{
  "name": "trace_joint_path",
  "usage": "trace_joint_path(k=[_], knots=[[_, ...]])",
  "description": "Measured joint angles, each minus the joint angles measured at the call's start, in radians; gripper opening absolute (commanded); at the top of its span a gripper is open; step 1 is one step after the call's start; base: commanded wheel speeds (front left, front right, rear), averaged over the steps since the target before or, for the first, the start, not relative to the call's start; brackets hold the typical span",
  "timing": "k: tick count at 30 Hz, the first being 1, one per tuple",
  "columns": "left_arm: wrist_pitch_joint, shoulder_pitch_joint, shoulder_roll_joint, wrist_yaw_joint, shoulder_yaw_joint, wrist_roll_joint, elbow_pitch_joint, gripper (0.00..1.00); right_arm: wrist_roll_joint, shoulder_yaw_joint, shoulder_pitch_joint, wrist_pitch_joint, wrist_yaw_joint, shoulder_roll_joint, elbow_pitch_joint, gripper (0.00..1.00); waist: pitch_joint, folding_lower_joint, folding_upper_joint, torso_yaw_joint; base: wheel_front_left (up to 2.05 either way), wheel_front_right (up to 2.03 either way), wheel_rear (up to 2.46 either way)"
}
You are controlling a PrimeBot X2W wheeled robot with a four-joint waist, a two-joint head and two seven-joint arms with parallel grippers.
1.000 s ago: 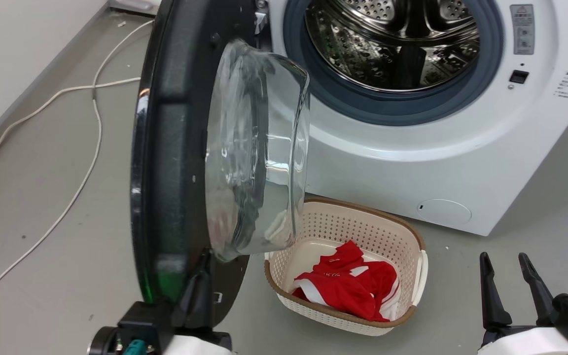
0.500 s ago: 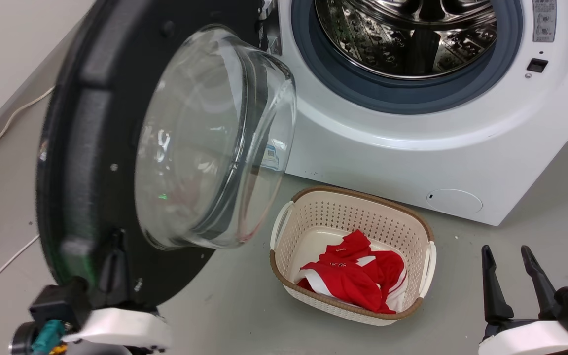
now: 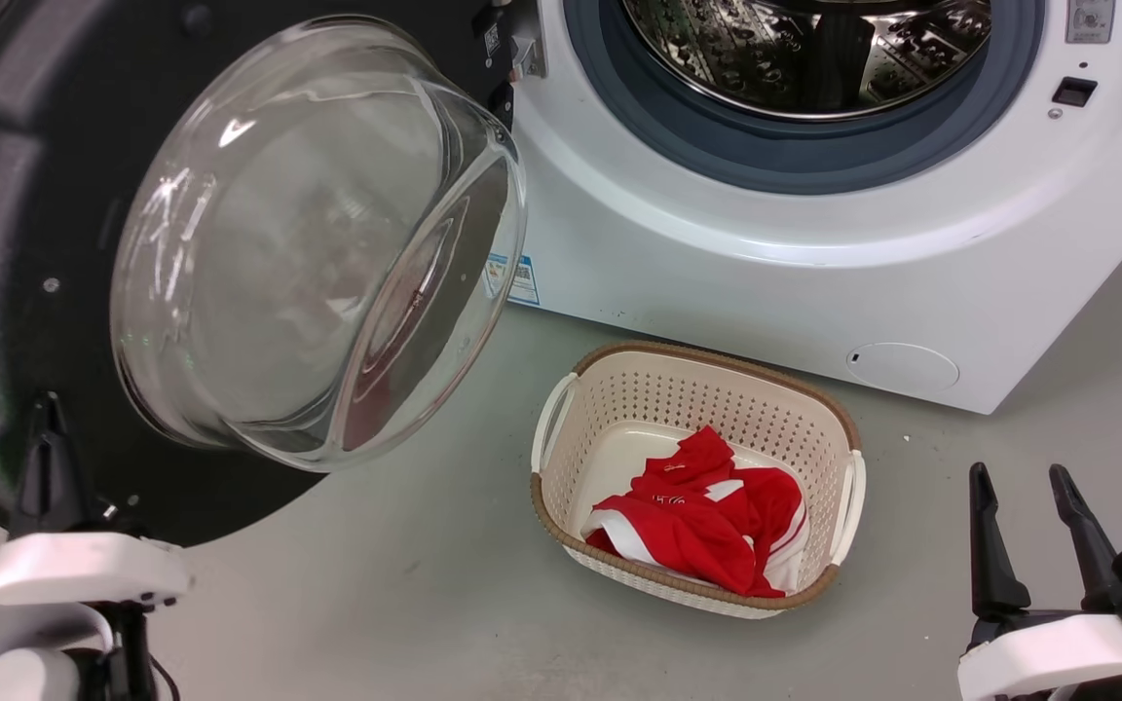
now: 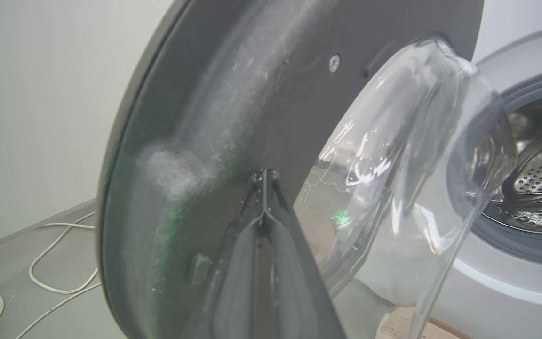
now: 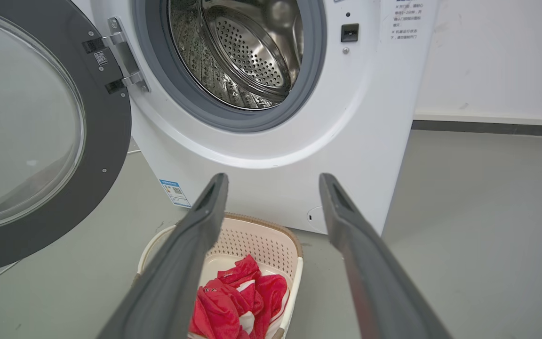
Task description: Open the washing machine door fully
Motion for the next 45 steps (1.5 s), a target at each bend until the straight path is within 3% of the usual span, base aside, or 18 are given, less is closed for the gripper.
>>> trace_joint_path(k=[13, 26, 35, 45], knots=[[-0.04, -0.132, 0.054, -0.086, 0.125, -0.042, 0.225, 0.0, -0.01, -0.004, -0.027, 0.011, 0.0, 0.0, -0.014, 1.0, 0.043, 0.0, 0.0, -0.001, 0.0, 0.0, 0.0], [-0.05, -0.276, 0.095, -0.175, 0.185, -0.018, 0.439, 0.0, -0.016, -0.004, -0.036, 0.013, 0.0, 0.0, -0.015, 1.0, 0.052, 0.0, 0.0, -0.009, 0.0, 0.0, 0.0], [-0.05, -0.272, 0.057, -0.204, 0.217, 0.049, 0.437, 0.0, -0.009, -0.005, -0.034, 0.008, 0.0, 0.0, -0.001, 1.0, 0.034, 0.0, 0.0, -0.011, 0.0, 0.0, 0.0], [-0.049, -0.084, -0.026, -0.196, 0.196, 0.144, 0.246, 0.0, 0.012, 0.012, -0.012, -0.008, 0.0, 0.0, 0.023, 1.0, -0.035, 0.0, 0.0, -0.018, 0.0, 0.0, 0.0]])
